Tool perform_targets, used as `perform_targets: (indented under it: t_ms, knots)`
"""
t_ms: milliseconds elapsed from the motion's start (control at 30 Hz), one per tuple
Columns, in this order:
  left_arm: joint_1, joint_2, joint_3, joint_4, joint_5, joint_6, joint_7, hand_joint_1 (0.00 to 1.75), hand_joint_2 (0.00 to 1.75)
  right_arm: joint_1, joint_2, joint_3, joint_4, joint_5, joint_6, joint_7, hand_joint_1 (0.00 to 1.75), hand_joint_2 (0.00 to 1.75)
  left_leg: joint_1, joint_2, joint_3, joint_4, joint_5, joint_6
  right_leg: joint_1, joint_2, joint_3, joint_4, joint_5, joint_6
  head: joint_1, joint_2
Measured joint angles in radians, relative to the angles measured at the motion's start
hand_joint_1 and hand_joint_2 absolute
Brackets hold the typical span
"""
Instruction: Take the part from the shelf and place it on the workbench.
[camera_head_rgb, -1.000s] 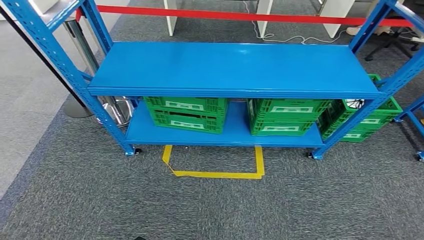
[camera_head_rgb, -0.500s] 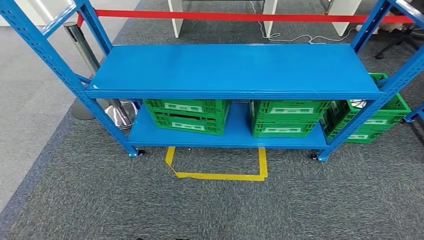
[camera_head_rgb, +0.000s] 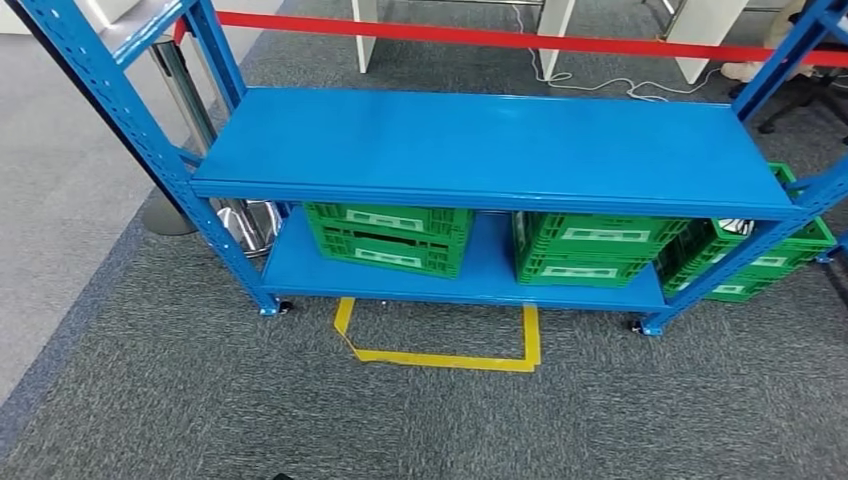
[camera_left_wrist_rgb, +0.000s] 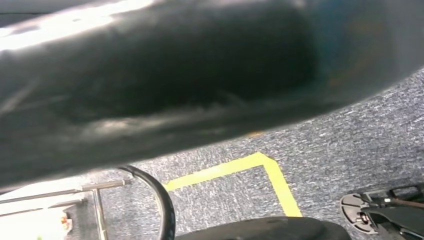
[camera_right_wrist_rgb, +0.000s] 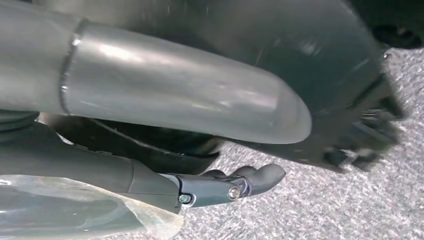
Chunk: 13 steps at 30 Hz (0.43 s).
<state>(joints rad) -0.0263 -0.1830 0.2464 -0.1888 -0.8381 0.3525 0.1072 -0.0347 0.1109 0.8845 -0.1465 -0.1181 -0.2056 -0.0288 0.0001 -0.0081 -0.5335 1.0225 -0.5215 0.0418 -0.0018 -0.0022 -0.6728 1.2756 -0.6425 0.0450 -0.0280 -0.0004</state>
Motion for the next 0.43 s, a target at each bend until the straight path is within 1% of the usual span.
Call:
perform_targets:
  t_ms: [33, 67, 100, 133, 167, 200, 233, 267, 300, 333, 367, 400, 433]
  knots:
    - [0.001, 0.000, 0.000, 0.000, 0.000, 0.000, 0.000, 0.00, 0.00, 0.001, -0.001, 0.000, 0.000, 0.000, 0.000, -0.001, 0.00, 0.00, 0.000, -0.002, 0.011, 0.000, -0.007, -0.001, 0.000, 0.000, 0.006, -0.036, 0.037, -0.002, 0.000, 0.000]
    - [0.001, 0.000, 0.000, 0.000, 0.000, 0.000, -0.001, 0.00, 0.00, 0.002, -0.002, 0.000, 0.000, -0.001, 0.000, -0.001, 0.00, 0.00, 0.000, -0.003, 0.022, 0.000, -0.015, -0.003, 0.000, 0.000, 0.026, -0.099, 0.085, -0.004, 0.000, 0.000]
    - [0.002, -0.001, 0.000, 0.000, 0.000, 0.000, -0.001, 0.00, 0.00, 0.003, -0.002, 0.000, 0.000, 0.000, 0.000, -0.001, 0.00, 0.00, 0.000, -0.004, 0.032, -0.001, -0.022, -0.005, 0.001, 0.001, 0.046, -0.157, 0.120, -0.008, 0.000, 0.000]
    - [0.001, -0.001, 0.000, 0.000, 0.000, 0.000, -0.002, 0.00, 0.00, 0.003, -0.002, 0.000, 0.000, 0.000, 0.000, -0.002, 0.00, 0.00, -0.001, -0.005, 0.037, -0.002, -0.028, -0.009, 0.004, 0.001, 0.062, -0.207, 0.137, -0.014, 0.000, 0.000]
    - [0.000, -0.001, 0.000, 0.000, 0.000, 0.000, -0.002, 0.00, 0.00, 0.004, -0.002, 0.000, 0.000, 0.000, 0.001, -0.002, 0.00, 0.00, -0.001, -0.005, 0.038, -0.003, -0.032, -0.014, 0.006, 0.001, 0.072, -0.232, 0.144, -0.021, 0.000, 0.000]
    - [0.000, -0.001, 0.000, 0.000, 0.000, 0.000, -0.002, 0.00, 0.00, 0.006, -0.002, 0.000, 0.000, 0.000, 0.001, -0.003, 0.00, 0.00, -0.001, -0.005, 0.039, -0.003, -0.033, -0.020, 0.009, 0.001, 0.074, -0.237, 0.138, -0.030, -0.001, 0.000]
    - [0.000, -0.001, 0.000, 0.000, 0.000, 0.000, -0.003, 0.00, 0.00, 0.007, -0.002, 0.000, -0.001, 0.000, 0.001, -0.003, 0.00, 0.00, -0.002, -0.005, 0.041, -0.002, -0.033, -0.025, 0.010, 0.001, 0.080, -0.245, 0.137, -0.039, -0.002, 0.000]
    - [0.000, -0.002, 0.000, 0.000, 0.000, 0.000, -0.003, 0.00, 0.00, 0.009, -0.002, 0.000, -0.001, 0.000, 0.001, -0.003, 0.00, 0.00, -0.002, -0.004, 0.043, 0.003, -0.033, -0.030, 0.008, 0.001, 0.089, -0.249, 0.143, -0.045, -0.003, 0.000]
    - [0.000, -0.002, 0.000, 0.000, 0.000, 0.001, -0.003, 0.00, 0.00, 0.010, -0.002, 0.000, -0.002, 0.000, 0.001, -0.003, 0.00, 0.00, -0.002, -0.004, 0.041, 0.021, -0.034, -0.034, 0.006, 0.001, 0.100, -0.257, 0.141, -0.051, -0.004, 0.000]
    - [-0.001, -0.001, 0.000, 0.000, -0.001, 0.001, -0.004, 0.00, 0.00, 0.010, -0.002, -0.001, -0.003, 0.000, 0.001, -0.003, 0.00, 0.00, -0.001, -0.003, 0.026, 0.055, -0.042, -0.039, 0.003, 0.000, 0.114, -0.264, 0.140, -0.055, -0.006, 0.000]
    - [-0.002, -0.001, 0.000, 0.000, -0.002, 0.001, -0.004, 0.00, 0.00, 0.010, -0.002, -0.001, -0.003, 0.000, 0.001, -0.004, 0.00, 0.00, 0.000, -0.002, 0.000, 0.105, -0.058, -0.044, 0.001, -0.001, 0.125, -0.270, 0.137, -0.059, -0.007, 0.000]
    - [-0.003, -0.001, 0.000, 0.000, -0.003, 0.001, -0.004, 0.00, 0.00, 0.010, -0.002, -0.001, -0.004, 0.000, 0.001, -0.004, 0.00, 0.00, 0.001, -0.002, -0.035, 0.166, -0.081, -0.049, 0.001, -0.002, 0.133, -0.273, 0.132, -0.062, -0.009, 0.000]
    - [-0.003, -0.001, 0.000, 0.000, -0.003, 0.001, -0.004, 0.00, 0.00, 0.009, -0.001, -0.001, -0.004, 0.000, 0.001, -0.004, 0.00, 0.00, 0.002, -0.002, -0.055, 0.199, -0.095, -0.051, 0.001, -0.002, 0.136, -0.274, 0.130, -0.064, -0.009, 0.000]
